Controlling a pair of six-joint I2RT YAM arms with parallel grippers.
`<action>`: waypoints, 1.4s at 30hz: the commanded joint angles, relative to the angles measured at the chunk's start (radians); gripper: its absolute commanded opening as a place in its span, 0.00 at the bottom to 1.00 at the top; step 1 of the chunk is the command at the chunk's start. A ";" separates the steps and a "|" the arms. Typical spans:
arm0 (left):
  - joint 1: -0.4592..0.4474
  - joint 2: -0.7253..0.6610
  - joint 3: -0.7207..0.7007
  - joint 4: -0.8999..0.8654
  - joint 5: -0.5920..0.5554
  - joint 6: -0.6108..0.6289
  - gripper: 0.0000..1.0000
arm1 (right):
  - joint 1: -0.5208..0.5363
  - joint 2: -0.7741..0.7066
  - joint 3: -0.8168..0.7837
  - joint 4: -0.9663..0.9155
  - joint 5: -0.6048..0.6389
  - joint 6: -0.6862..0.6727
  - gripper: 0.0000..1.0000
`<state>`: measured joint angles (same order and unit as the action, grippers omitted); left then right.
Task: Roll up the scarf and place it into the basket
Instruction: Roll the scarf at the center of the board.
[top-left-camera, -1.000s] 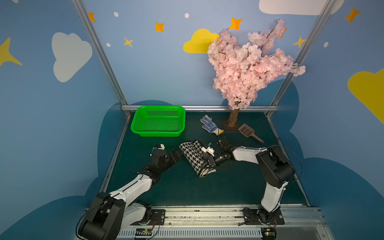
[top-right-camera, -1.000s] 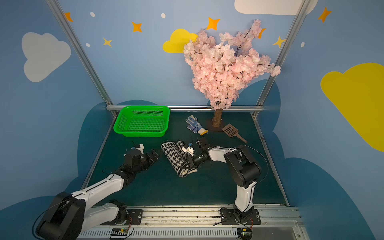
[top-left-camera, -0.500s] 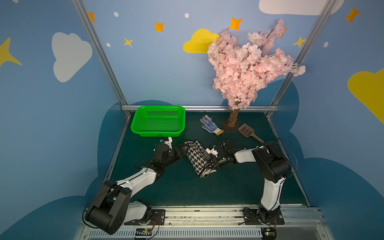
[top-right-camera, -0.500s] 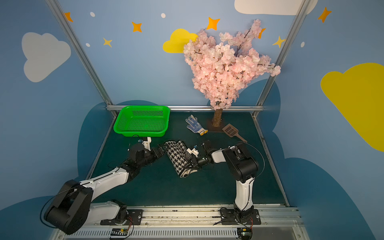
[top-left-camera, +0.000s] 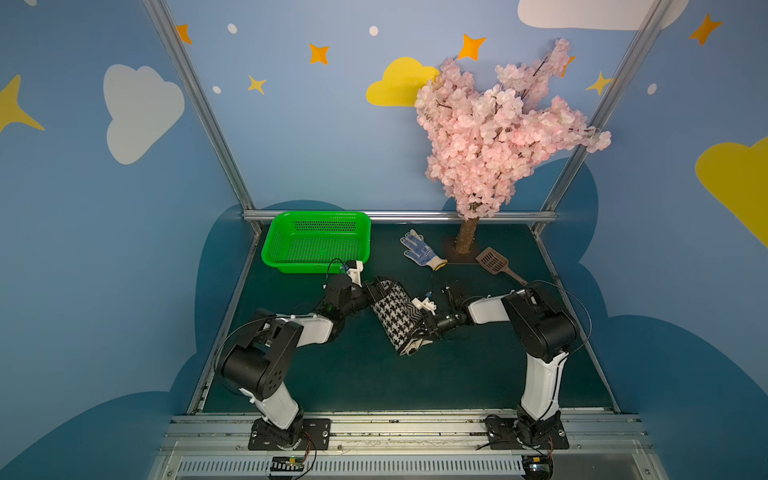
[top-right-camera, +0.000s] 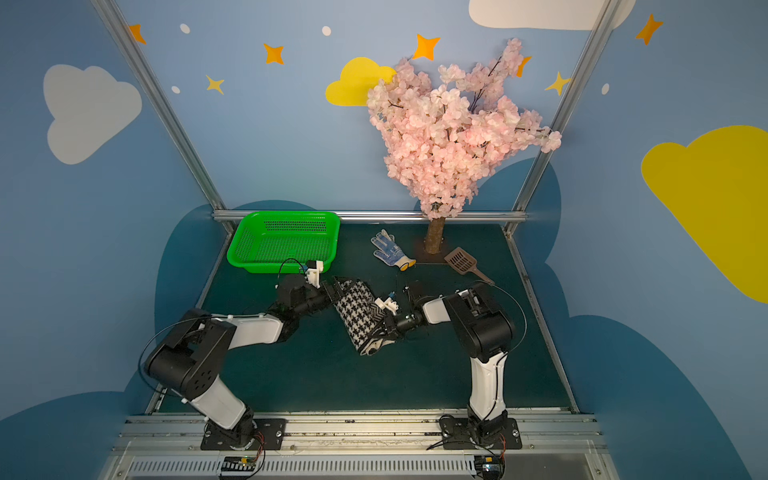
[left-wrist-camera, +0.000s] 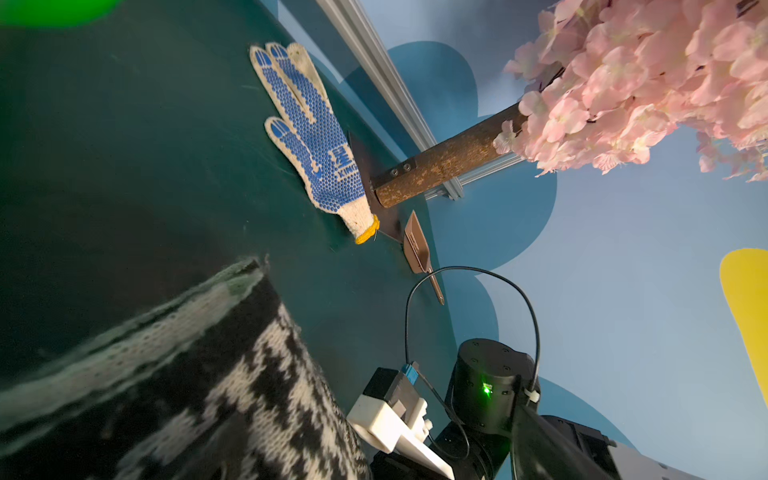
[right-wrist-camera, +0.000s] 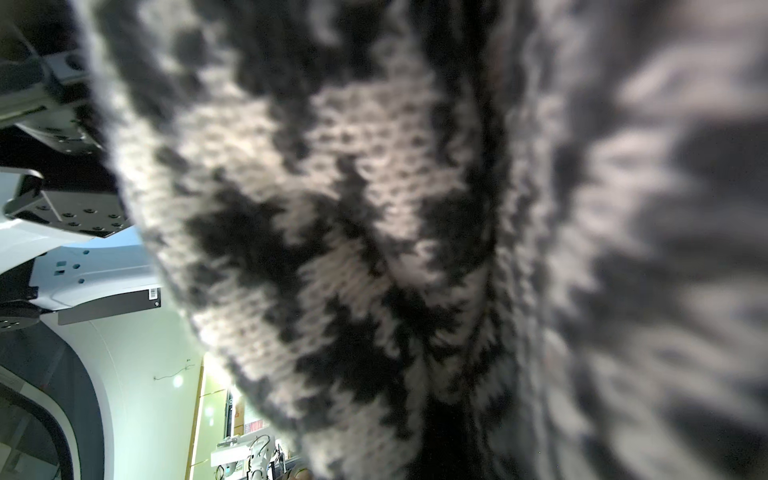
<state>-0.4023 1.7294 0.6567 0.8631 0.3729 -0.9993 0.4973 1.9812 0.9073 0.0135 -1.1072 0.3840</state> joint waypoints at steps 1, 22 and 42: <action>-0.006 0.081 0.018 0.183 0.041 -0.049 1.00 | -0.005 0.035 0.002 -0.118 0.137 -0.035 0.10; -0.016 0.125 -0.099 -0.083 -0.246 -0.114 1.00 | 0.122 -0.391 0.134 -0.541 0.664 -0.124 0.57; -0.036 0.164 -0.048 -0.150 -0.227 -0.157 1.00 | 0.683 -0.270 0.349 -0.726 1.730 -0.371 0.81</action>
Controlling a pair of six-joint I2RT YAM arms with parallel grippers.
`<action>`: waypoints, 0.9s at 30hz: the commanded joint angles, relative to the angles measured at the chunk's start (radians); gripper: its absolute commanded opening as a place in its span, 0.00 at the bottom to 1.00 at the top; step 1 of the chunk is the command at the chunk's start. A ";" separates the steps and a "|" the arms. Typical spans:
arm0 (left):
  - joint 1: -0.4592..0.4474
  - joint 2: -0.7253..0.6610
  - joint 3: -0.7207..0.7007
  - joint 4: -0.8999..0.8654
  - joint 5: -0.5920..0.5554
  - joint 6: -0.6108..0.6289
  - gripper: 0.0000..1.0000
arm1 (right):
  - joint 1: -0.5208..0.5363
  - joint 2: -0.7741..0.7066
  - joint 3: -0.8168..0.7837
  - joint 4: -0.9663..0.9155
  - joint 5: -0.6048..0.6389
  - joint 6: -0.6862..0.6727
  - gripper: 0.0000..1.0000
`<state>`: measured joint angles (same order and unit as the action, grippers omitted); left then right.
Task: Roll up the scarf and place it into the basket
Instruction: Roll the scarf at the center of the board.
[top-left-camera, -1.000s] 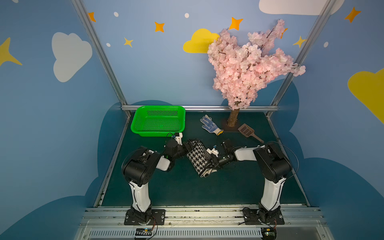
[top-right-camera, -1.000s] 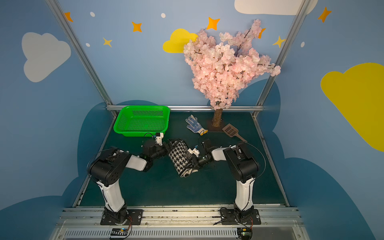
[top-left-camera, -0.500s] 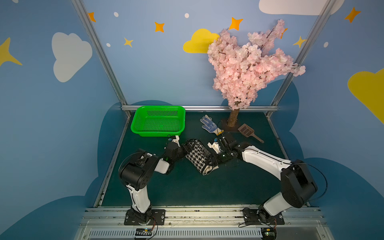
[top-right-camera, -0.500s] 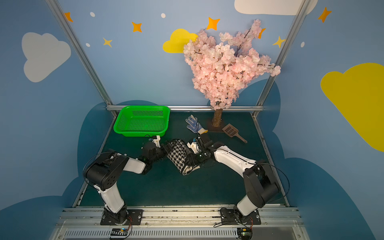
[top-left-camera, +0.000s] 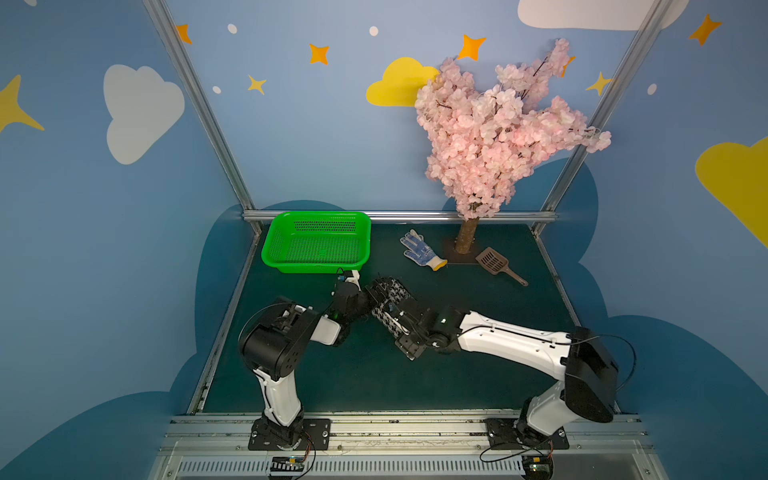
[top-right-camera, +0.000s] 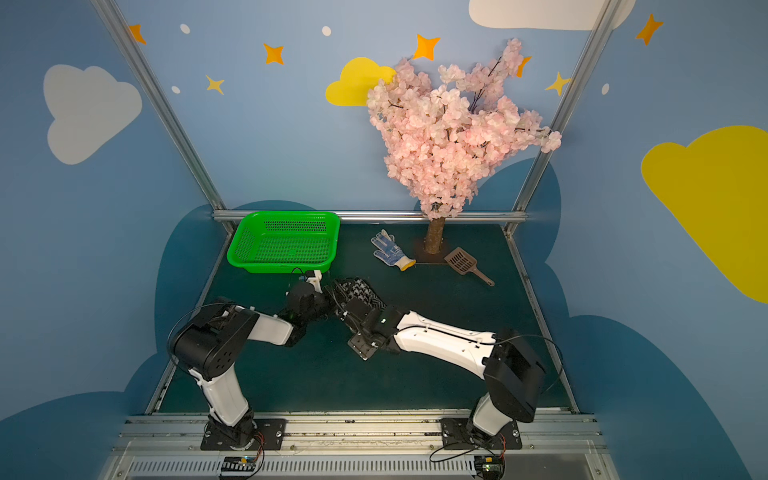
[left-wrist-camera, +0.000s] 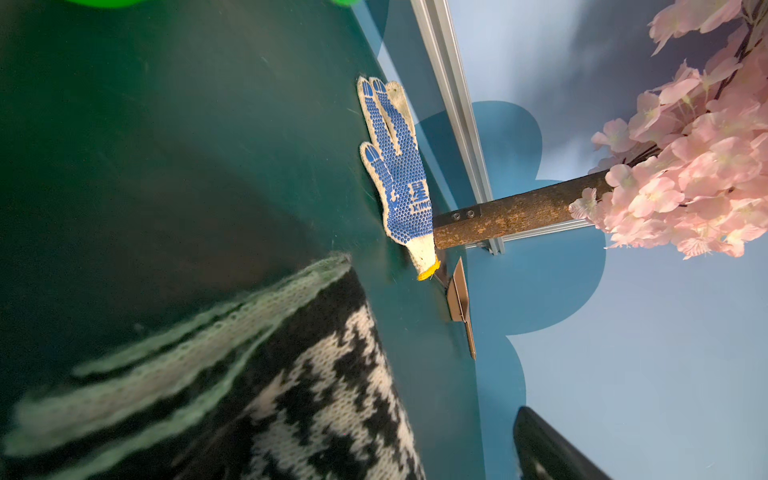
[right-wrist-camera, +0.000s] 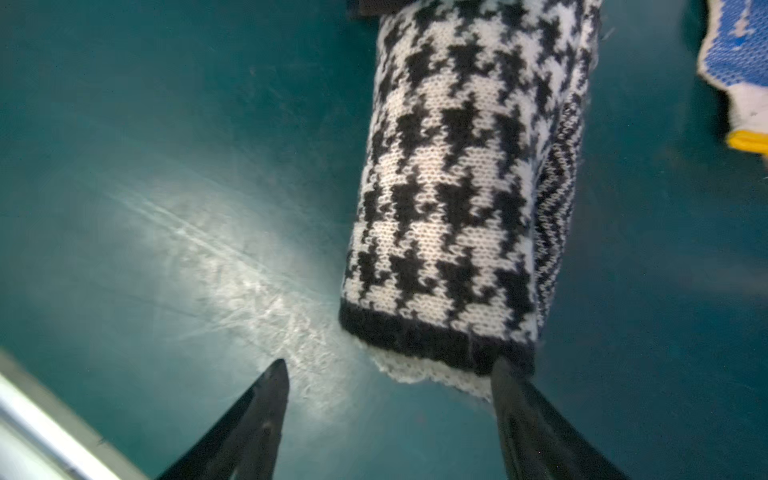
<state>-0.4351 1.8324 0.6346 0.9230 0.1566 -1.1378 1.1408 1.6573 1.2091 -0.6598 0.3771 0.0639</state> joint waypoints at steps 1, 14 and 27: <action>-0.004 0.062 -0.024 -0.210 -0.008 -0.020 1.00 | 0.058 0.093 0.073 -0.070 0.295 -0.058 0.82; -0.005 0.086 -0.030 -0.173 0.022 -0.039 1.00 | 0.063 0.355 0.155 -0.086 0.425 -0.045 0.88; 0.024 0.108 -0.078 -0.075 0.043 -0.086 1.00 | -0.037 0.339 0.003 0.007 0.195 0.016 0.24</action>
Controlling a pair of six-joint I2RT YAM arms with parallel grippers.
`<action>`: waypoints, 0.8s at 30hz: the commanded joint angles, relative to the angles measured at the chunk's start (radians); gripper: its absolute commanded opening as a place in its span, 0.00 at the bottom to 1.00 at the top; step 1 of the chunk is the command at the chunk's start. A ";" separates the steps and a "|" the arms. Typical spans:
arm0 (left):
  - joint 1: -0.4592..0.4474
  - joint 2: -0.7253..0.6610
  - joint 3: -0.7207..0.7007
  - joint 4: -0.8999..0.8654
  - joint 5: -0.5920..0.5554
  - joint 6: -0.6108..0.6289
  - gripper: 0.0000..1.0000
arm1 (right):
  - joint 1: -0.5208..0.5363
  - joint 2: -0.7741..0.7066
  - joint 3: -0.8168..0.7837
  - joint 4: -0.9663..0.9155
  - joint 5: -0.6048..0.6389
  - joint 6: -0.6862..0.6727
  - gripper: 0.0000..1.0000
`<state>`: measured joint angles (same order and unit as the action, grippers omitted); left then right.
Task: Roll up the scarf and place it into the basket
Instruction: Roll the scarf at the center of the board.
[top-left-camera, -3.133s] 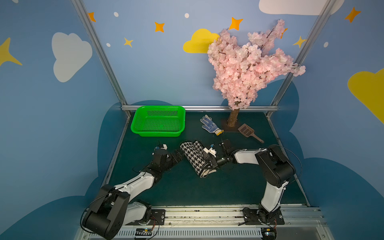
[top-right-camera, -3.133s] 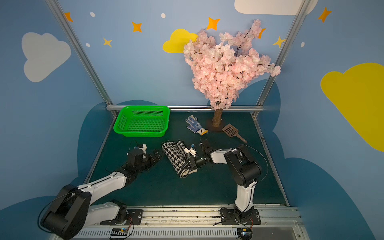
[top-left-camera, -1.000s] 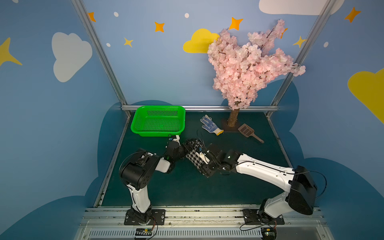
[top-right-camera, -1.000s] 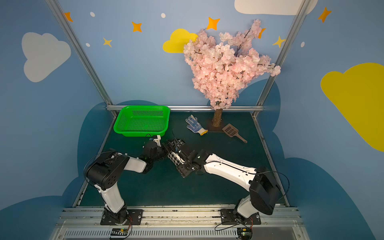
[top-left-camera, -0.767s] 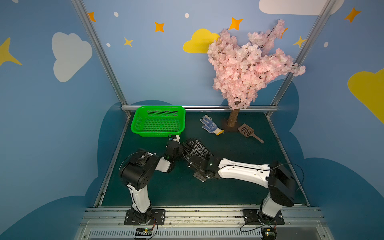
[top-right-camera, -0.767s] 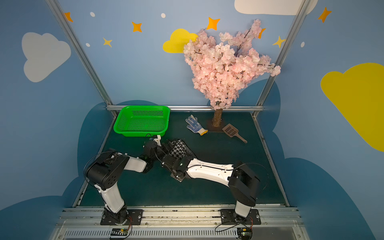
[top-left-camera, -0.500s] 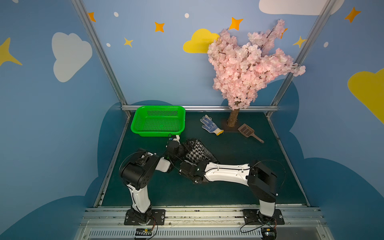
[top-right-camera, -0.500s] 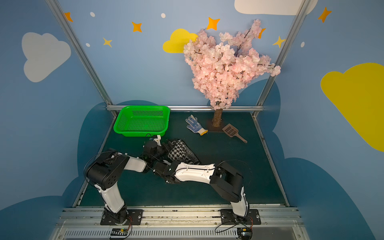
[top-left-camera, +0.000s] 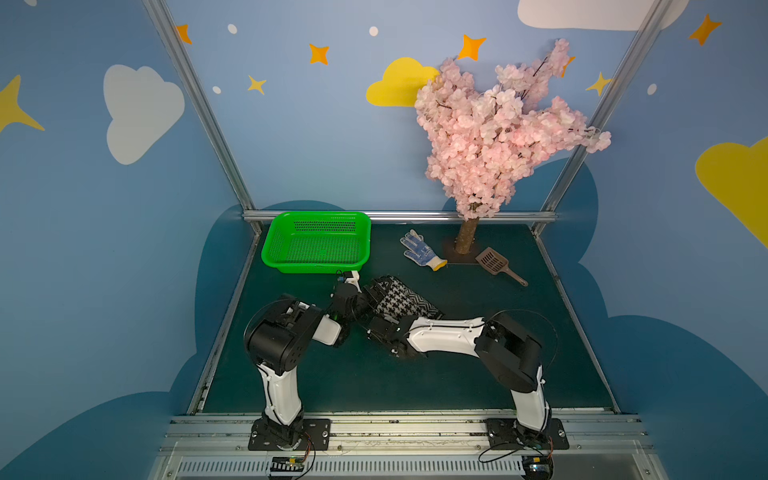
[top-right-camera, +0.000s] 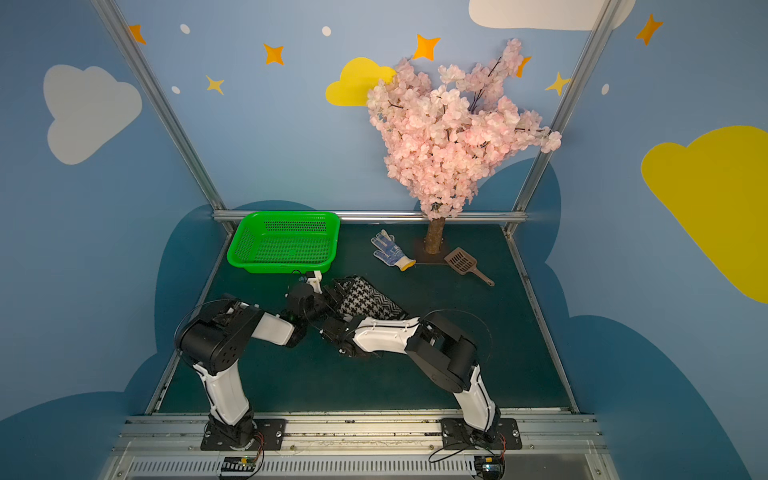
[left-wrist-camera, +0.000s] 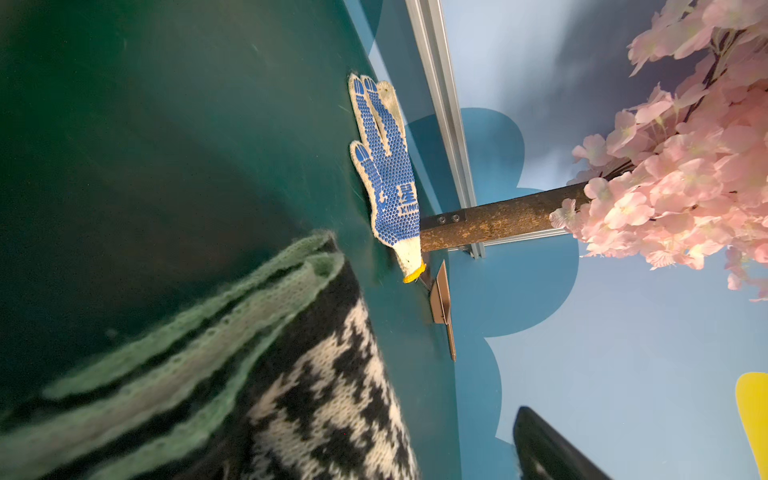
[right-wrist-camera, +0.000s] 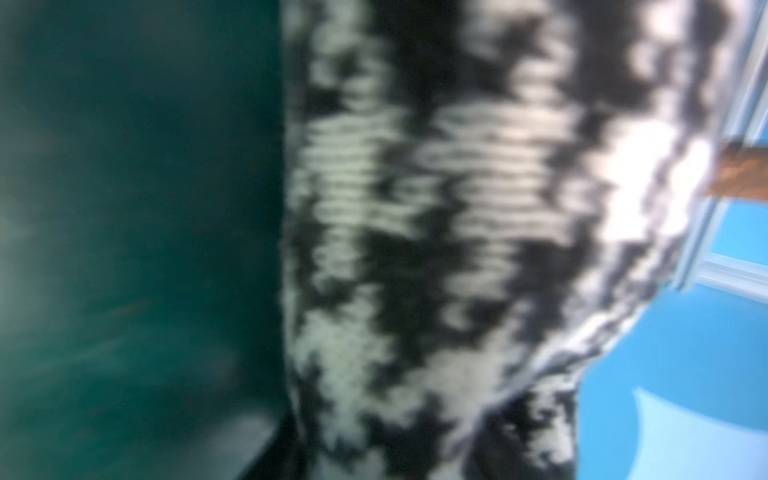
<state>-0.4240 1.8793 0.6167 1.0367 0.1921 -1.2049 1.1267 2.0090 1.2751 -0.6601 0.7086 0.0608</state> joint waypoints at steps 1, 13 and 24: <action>0.017 0.057 -0.065 -0.185 0.010 -0.021 1.00 | -0.025 -0.027 -0.074 0.021 -0.153 0.017 0.21; 0.095 -0.037 -0.169 -0.101 0.035 -0.053 1.00 | -0.105 -0.249 -0.089 0.099 -0.711 0.044 0.16; 0.131 -0.465 -0.170 -0.478 0.048 0.091 1.00 | -0.339 -0.337 -0.223 0.277 -1.184 0.184 0.20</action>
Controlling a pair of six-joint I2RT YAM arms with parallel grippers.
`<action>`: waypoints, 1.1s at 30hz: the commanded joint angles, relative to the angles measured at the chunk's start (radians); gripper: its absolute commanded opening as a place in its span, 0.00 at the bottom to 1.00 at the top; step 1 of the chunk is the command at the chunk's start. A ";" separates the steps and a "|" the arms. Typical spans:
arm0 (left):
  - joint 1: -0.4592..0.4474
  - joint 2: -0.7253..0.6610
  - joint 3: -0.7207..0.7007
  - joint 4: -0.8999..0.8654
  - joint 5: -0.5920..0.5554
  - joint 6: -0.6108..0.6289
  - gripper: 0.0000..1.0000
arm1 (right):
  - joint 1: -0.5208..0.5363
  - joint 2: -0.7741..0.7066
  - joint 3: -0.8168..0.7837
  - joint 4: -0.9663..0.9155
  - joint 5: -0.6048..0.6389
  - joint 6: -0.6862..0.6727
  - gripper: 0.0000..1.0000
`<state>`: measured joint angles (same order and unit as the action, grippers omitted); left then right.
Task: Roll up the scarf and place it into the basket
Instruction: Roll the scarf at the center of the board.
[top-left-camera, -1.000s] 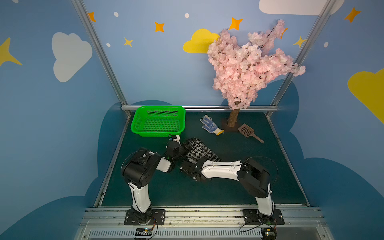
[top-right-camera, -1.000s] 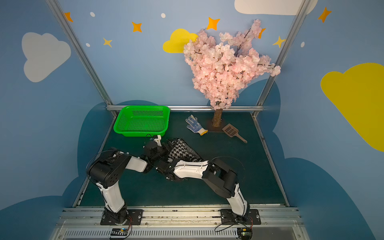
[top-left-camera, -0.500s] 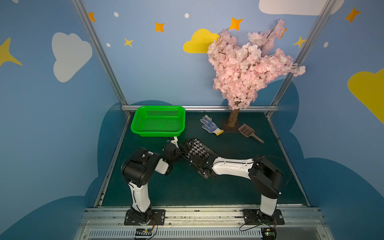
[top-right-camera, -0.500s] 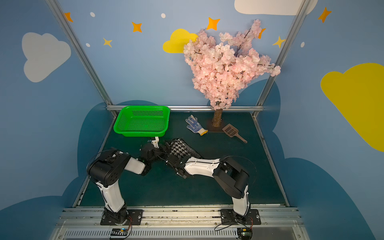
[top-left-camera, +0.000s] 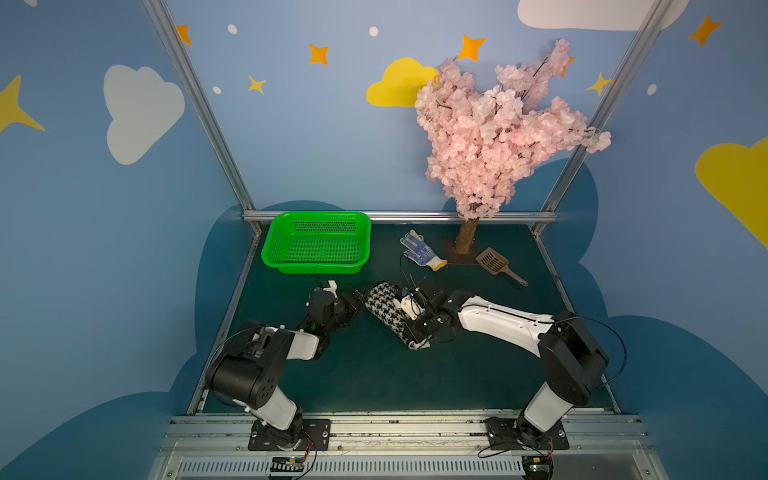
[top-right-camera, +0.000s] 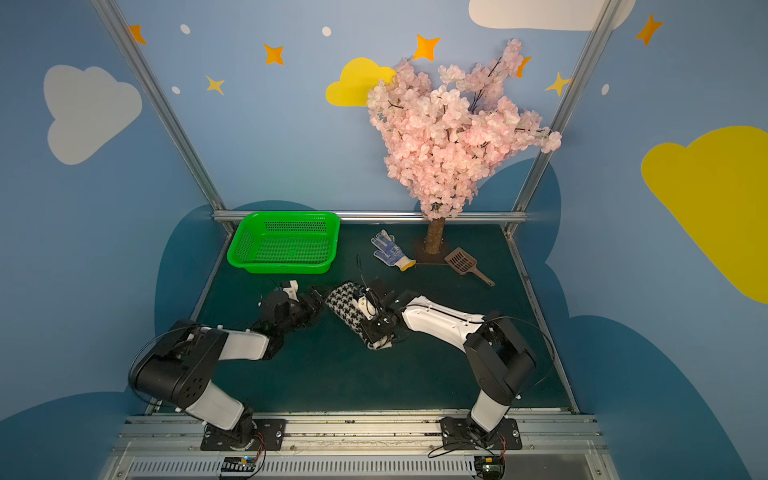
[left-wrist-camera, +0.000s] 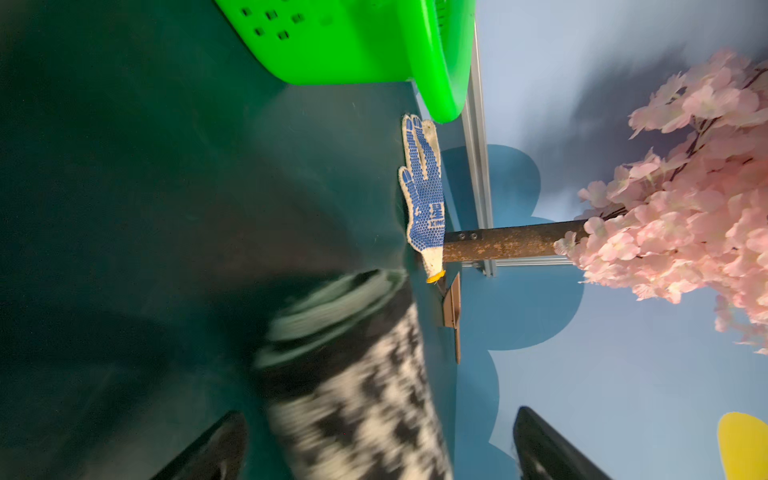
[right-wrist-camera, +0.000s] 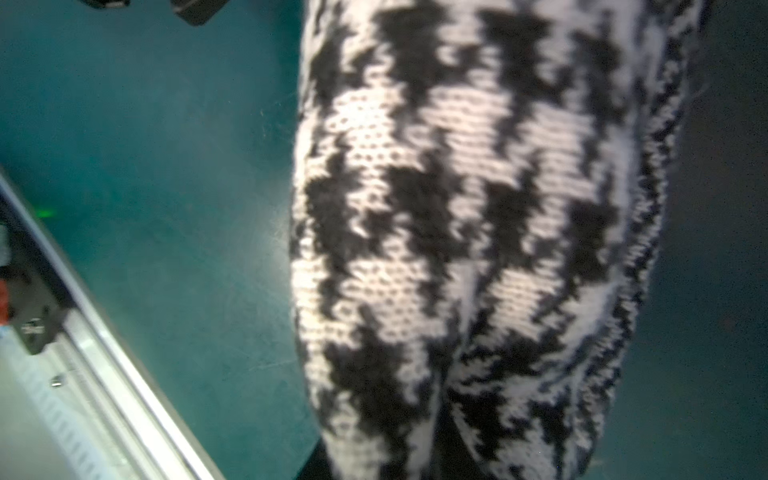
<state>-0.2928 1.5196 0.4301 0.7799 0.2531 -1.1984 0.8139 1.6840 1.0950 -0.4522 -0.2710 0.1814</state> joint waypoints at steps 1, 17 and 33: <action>0.000 -0.144 0.021 -0.261 -0.014 0.099 1.00 | -0.040 -0.009 -0.061 0.098 -0.240 0.081 0.20; -0.139 -0.304 0.021 -0.416 -0.067 0.239 1.00 | -0.177 0.080 -0.308 0.752 -0.657 0.476 0.20; -0.201 -0.095 0.094 -0.281 -0.027 0.264 1.00 | -0.249 0.237 -0.453 1.065 -0.735 0.619 0.21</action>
<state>-0.4900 1.3766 0.5083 0.4347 0.1978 -0.9463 0.5705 1.8633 0.6708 0.5621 -1.0039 0.7597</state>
